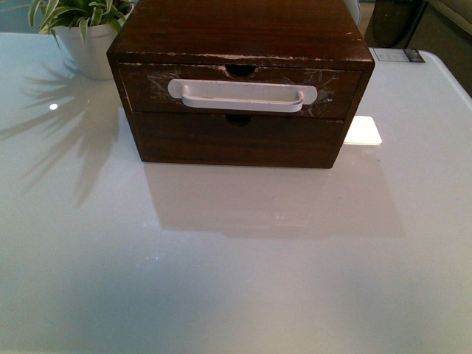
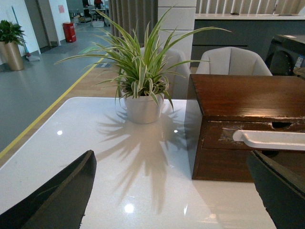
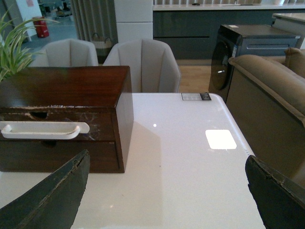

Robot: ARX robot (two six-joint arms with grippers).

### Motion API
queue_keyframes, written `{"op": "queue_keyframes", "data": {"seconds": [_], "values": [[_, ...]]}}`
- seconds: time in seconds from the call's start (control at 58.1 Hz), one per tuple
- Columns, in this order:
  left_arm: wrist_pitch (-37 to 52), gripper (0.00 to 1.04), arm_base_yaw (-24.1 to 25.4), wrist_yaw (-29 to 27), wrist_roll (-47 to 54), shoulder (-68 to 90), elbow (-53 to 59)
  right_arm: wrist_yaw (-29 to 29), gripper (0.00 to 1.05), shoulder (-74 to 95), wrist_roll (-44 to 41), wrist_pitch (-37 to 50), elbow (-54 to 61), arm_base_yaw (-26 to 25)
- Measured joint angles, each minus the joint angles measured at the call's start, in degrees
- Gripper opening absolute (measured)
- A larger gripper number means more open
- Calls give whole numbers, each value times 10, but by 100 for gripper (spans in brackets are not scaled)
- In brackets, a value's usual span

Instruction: Open drawer

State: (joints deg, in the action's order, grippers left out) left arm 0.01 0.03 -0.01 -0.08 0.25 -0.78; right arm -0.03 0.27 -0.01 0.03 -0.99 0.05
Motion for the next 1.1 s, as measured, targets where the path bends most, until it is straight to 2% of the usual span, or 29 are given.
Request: {"op": "queue_keyframes", "data": {"seconds": [0.448, 0.465, 0.551, 0.62, 0.654, 0.689, 0.741, 0.792, 0.913, 1.102], "values": [[0, 96, 0, 0, 0, 0, 0, 0, 96, 0, 0, 0, 0, 0], [-7, 96, 3, 13, -5, 4, -2, 0, 96, 0, 0, 0, 0, 0], [-139, 96, 35, 149, -30, 83, -53, 4, 96, 1, 2, -1, -1, 1], [-162, 96, 32, 183, -42, 122, -59, 143, 96, 59, 71, -103, -39, 46], [-159, 96, 28, 186, -45, 133, -59, 195, 96, 97, 113, -140, -54, 56], [-149, 96, 23, 187, -47, 143, -60, 224, 96, 127, 139, -154, -59, 58], [-128, 96, 14, 189, -47, 159, -62, 235, 96, 158, 162, -149, -59, 54], [-105, 96, 7, 189, -47, 177, -63, 221, 96, 184, 173, -125, -59, 38], [-16, 96, -18, 189, -38, 259, -68, 141, 96, 243, 155, -51, -74, -14], [130, 96, -65, 192, -4, 415, -95, -4, 96, 374, 56, 51, -108, -126]]}}
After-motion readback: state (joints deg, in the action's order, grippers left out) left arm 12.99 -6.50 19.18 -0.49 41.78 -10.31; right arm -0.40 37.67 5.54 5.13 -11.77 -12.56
